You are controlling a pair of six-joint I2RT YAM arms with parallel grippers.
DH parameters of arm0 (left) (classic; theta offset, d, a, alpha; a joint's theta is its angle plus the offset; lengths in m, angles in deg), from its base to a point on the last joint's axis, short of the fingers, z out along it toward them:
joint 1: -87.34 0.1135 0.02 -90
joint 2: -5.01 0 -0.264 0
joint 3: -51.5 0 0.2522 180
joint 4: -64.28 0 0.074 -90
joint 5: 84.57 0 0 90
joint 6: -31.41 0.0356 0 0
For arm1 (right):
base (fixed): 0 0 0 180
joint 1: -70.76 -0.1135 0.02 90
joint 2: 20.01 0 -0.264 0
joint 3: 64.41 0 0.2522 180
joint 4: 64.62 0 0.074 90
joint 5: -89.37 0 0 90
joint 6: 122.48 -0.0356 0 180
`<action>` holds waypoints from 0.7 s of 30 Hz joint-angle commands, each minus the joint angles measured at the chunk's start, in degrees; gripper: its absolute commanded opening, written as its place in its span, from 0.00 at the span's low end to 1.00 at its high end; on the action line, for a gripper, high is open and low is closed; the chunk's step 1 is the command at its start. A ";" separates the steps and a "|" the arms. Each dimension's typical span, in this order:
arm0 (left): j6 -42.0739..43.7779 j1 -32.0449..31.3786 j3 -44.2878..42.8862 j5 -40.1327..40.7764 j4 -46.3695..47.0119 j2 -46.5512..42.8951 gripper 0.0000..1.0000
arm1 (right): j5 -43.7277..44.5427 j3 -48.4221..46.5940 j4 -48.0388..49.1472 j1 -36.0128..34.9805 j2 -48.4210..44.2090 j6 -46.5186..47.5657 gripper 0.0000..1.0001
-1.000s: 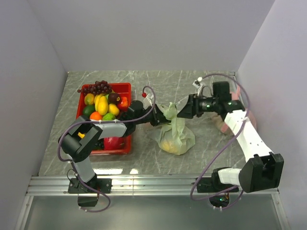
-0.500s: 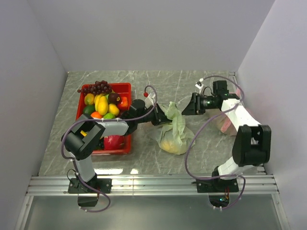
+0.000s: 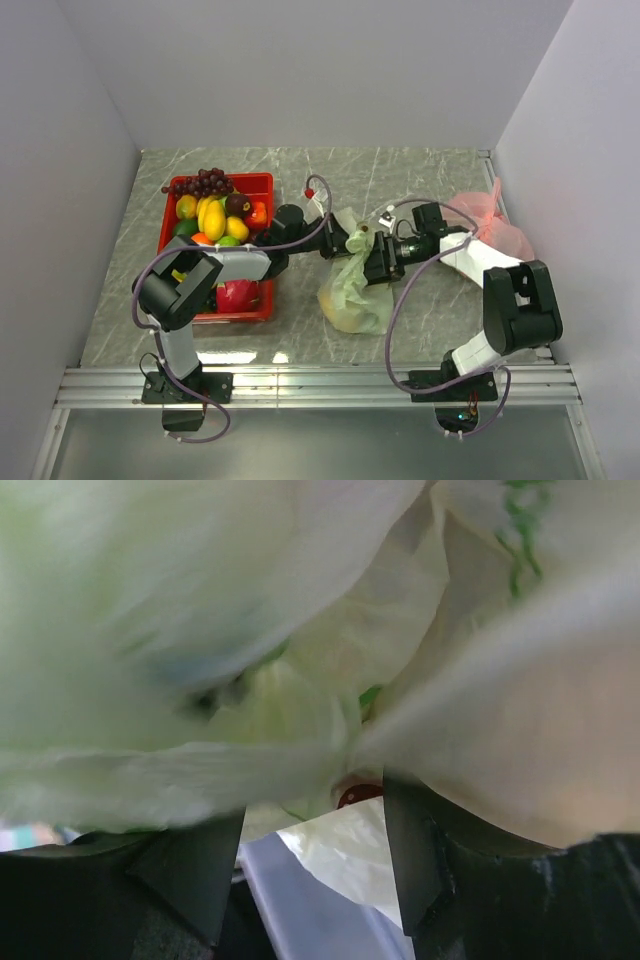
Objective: Place the fake fruits into the plastic bag and tie a complex knot
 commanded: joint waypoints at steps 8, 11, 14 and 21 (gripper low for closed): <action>2.10 0.98 -0.01 -8.16 5.24 -3.15 0.00 | -1.18 -2.94 -0.77 -3.00 -7.17 -0.90 0.64; 1.93 1.86 0.96 -9.74 5.59 -3.33 0.00 | -1.35 -6.28 -17.13 1.57 -9.45 14.30 0.64; 1.84 2.30 1.75 -11.67 6.47 -3.42 0.00 | 0.05 -9.89 -26.64 5.62 -11.21 23.20 0.63; 3.34 2.30 0.96 -14.58 5.24 -3.42 0.00 | 3.31 -9.38 -6.39 6.69 -13.67 3.76 0.51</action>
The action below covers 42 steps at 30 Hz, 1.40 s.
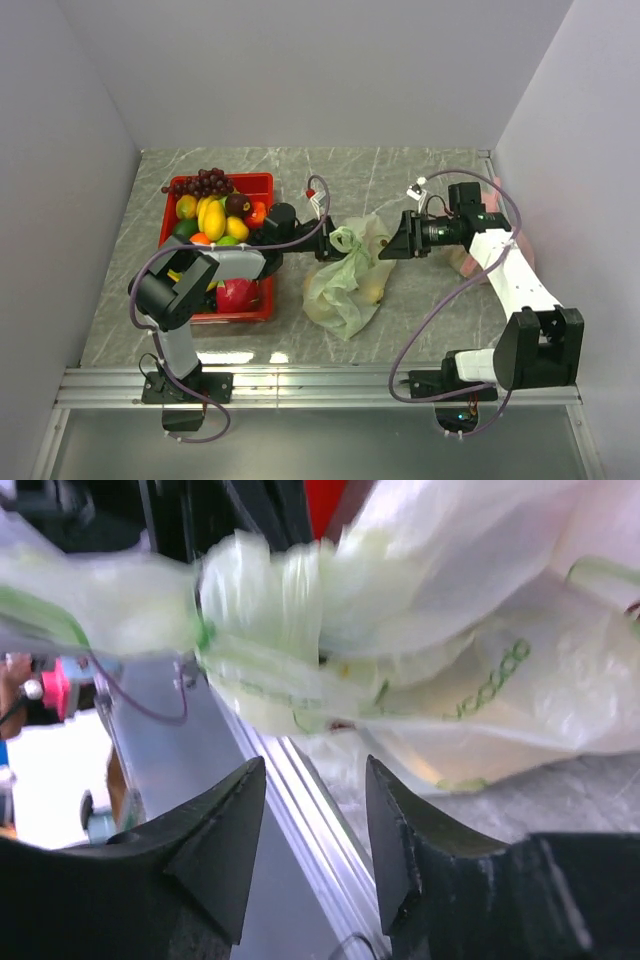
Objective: Place the fake fruits into the plastic bag and tie a complex knot
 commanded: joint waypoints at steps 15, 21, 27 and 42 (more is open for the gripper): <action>-2.60 -2.54 -5.57 -2.62 10.91 3.10 0.00 | 9.44 2.31 18.43 -14.58 3.53 -17.17 0.71; -4.01 -4.12 -8.30 -3.32 13.47 5.91 0.00 | 7.78 0.74 21.86 -15.47 7.56 -20.94 0.72; -3.67 -5.09 -8.92 -4.29 13.82 7.41 0.00 | 5.40 -1.64 26.96 -15.47 9.77 -22.62 0.72; -1.55 -5.09 -8.05 -8.86 11.88 6.89 0.00 | 4.44 -7.79 4.87 -10.83 7.75 1.35 0.92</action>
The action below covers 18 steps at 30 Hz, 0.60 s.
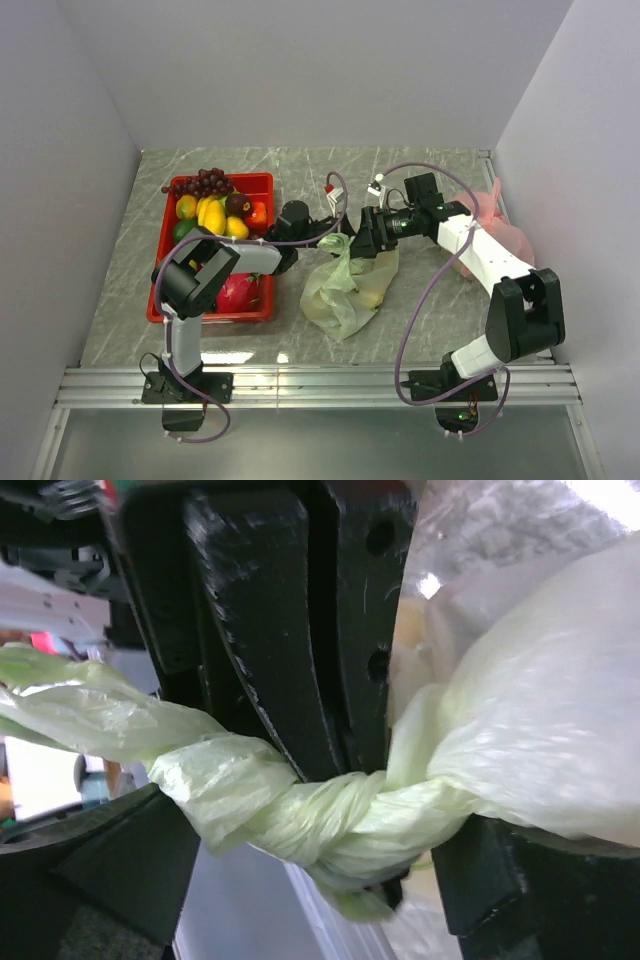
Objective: Place the fake fruits into the plastic bag and tie a complex knot
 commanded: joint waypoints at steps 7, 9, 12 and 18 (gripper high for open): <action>-0.51 -2.05 -0.67 -5.39 3.78 -1.40 0.00 | -1.53 -7.15 -27.49 8.09 -4.26 28.94 0.96; -0.86 -2.05 -0.68 -5.48 4.31 -1.22 0.00 | -2.68 -7.85 -30.82 9.24 -4.52 30.27 0.97; -1.30 -2.05 -0.50 -5.74 5.45 -1.05 0.00 | -3.82 -8.39 -32.68 11.61 -4.52 31.95 0.92; -2.79 -2.13 -1.29 -6.36 8.00 0.09 0.00 | -5.40 -6.10 -22.87 11.97 -2.95 23.79 0.75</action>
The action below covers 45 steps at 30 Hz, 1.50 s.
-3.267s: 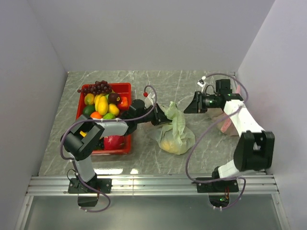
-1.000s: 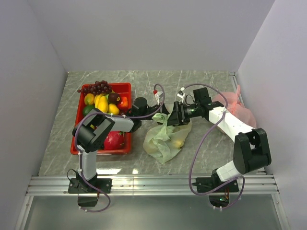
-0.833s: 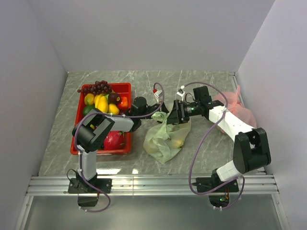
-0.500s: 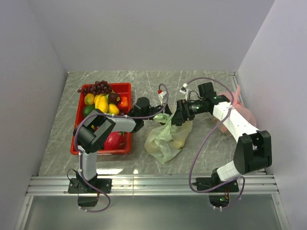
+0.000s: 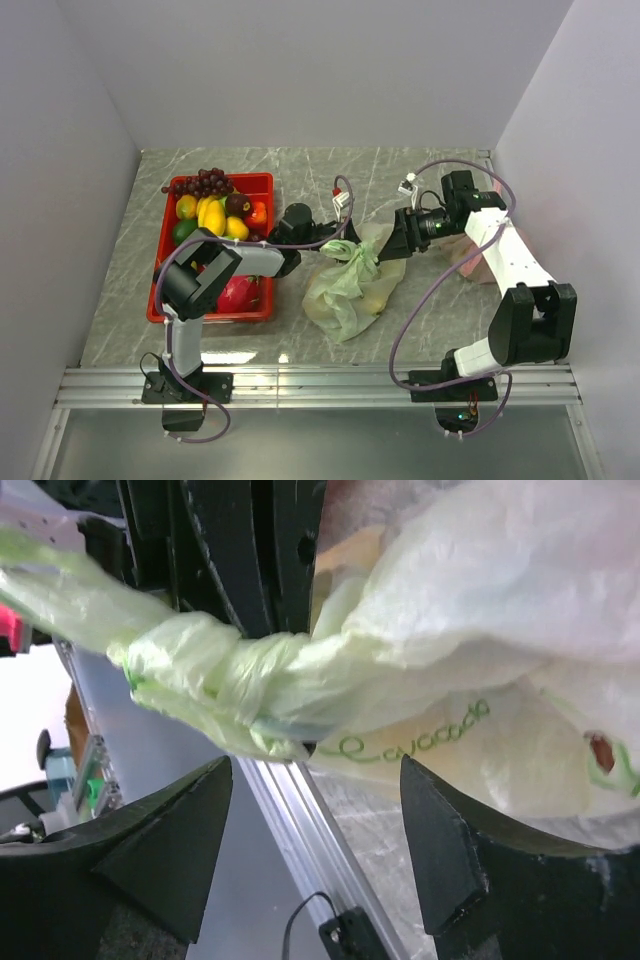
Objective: Place the fake fruits into the plastic bag and tie a complex knot
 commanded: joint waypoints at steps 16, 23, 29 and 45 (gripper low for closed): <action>-3.06 -2.03 -4.81 -1.00 8.08 4.14 0.00 | -4.97 2.28 34.63 -12.80 4.54 -32.83 0.72; -5.88 -0.98 -3.31 -0.21 11.06 4.31 0.04 | -0.75 -1.83 9.50 -6.67 2.52 -11.80 0.91; -6.49 -0.98 -4.01 -0.38 11.77 4.58 0.03 | 1.81 -8.08 -8.85 0.82 2.08 5.53 0.96; -5.00 -1.68 -4.45 -0.03 9.93 4.23 0.00 | -0.74 -3.34 -6.24 -1.19 0.50 3.10 0.56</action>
